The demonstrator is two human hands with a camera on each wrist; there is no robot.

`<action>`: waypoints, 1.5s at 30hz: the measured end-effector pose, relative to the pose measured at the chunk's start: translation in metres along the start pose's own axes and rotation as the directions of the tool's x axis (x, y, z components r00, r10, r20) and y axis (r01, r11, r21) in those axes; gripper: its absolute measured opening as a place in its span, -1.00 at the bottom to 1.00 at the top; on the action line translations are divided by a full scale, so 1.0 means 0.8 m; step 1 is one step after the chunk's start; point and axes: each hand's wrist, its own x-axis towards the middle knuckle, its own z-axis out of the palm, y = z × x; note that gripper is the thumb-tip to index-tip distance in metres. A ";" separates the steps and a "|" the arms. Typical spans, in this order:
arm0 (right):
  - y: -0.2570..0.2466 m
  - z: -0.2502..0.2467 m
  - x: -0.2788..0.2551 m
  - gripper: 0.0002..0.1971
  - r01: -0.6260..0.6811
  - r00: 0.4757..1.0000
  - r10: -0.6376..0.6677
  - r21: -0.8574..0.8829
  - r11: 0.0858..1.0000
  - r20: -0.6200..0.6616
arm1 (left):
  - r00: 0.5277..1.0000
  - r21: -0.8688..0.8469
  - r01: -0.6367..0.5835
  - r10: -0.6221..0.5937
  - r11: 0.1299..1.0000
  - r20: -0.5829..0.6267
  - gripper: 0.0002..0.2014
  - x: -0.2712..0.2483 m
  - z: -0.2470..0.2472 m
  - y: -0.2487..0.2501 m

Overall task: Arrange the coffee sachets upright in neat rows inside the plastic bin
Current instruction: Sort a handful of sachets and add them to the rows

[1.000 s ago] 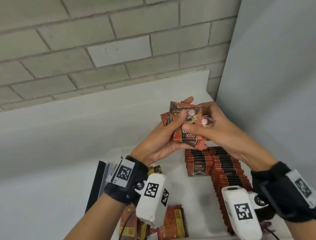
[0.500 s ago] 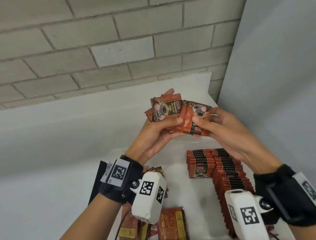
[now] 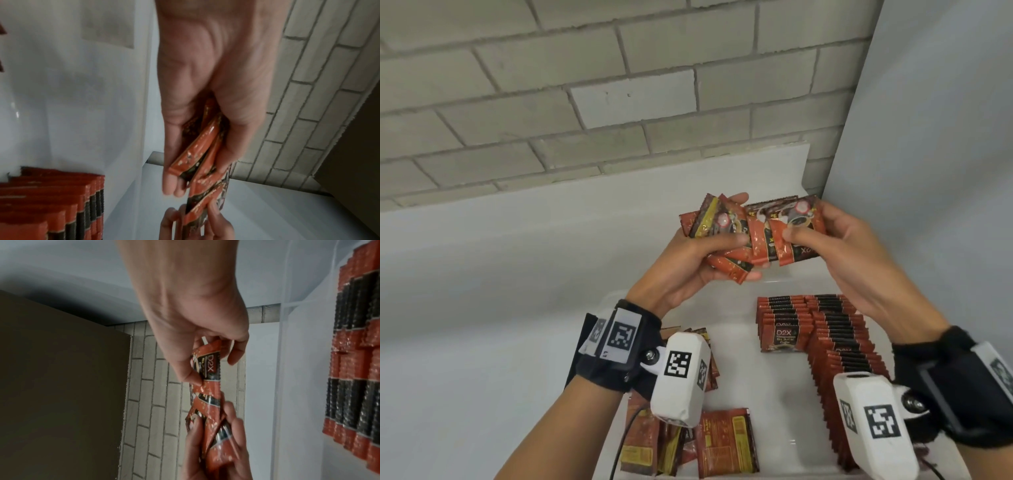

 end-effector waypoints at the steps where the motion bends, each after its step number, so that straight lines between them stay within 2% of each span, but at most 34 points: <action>1: 0.000 0.000 0.000 -0.74 0.007 1.000 -0.006 -0.022 1.000 0.008 | 1.000 0.039 0.024 -0.025 0.999 0.017 -0.45 -0.001 -0.001 0.000; 3: 0.000 0.001 -0.001 -0.74 -0.001 0.999 0.004 -0.065 0.998 0.045 | 0.996 0.108 0.074 -0.078 0.991 0.031 -0.45 -0.002 -0.003 0.001; 8: 0.002 0.007 -0.006 -0.76 -0.032 0.984 0.060 -0.164 0.986 0.168 | 0.984 0.168 0.149 -0.163 0.974 0.070 -0.61 -0.005 -0.001 0.003; 11: 0.003 0.006 -0.003 -0.78 -0.066 0.989 0.082 -0.126 0.990 0.120 | 0.978 0.031 0.171 -0.173 0.985 0.120 -0.58 -0.005 -0.005 0.004; 13: 0.003 0.004 0.000 -0.79 -0.090 0.993 0.097 -0.099 0.991 0.071 | 0.976 -0.093 0.172 -0.157 0.981 0.148 -0.48 -0.006 -0.009 0.003; 16: 0.003 0.002 0.001 -0.80 -0.096 0.994 0.100 -0.085 0.992 0.051 | 0.983 -0.128 0.144 -0.128 0.981 0.129 -0.49 -0.004 -0.012 0.002; 21: 0.001 0.006 -0.004 -0.79 -0.081 0.986 0.095 -0.109 0.991 0.135 | 0.994 -0.045 0.062 -0.058 0.997 0.087 -0.64 -0.003 -0.015 0.001; 29: 0.003 0.008 -0.003 -0.76 -0.119 0.987 0.122 -0.036 0.992 0.103 | 1.000 0.031 0.006 -0.006 1.000 0.013 -0.66 -0.003 -0.008 -0.001; 33: 0.003 0.006 -0.002 -0.75 -0.119 0.989 0.119 -0.001 0.993 0.089 | 0.997 -0.055 0.011 -0.016 0.998 -0.078 -0.59 0.000 -0.005 0.004; 36: 0.003 0.005 0.000 -0.74 -0.120 0.991 0.117 0.056 0.991 0.060 | 0.989 -0.171 -0.057 0.031 0.984 -0.147 -0.71 0.004 -0.007 0.005; 40: -0.003 0.004 0.001 -0.74 -0.174 0.983 0.161 0.186 0.967 0.085 | 0.981 -0.254 -0.164 0.130 0.953 -0.147 -0.79 0.007 -0.012 0.005; 45: -0.003 0.011 -0.002 -0.75 -0.226 0.968 0.204 0.152 0.962 0.145 | 0.967 -0.255 -0.242 0.211 0.936 -0.144 -0.71 0.009 -0.008 -0.002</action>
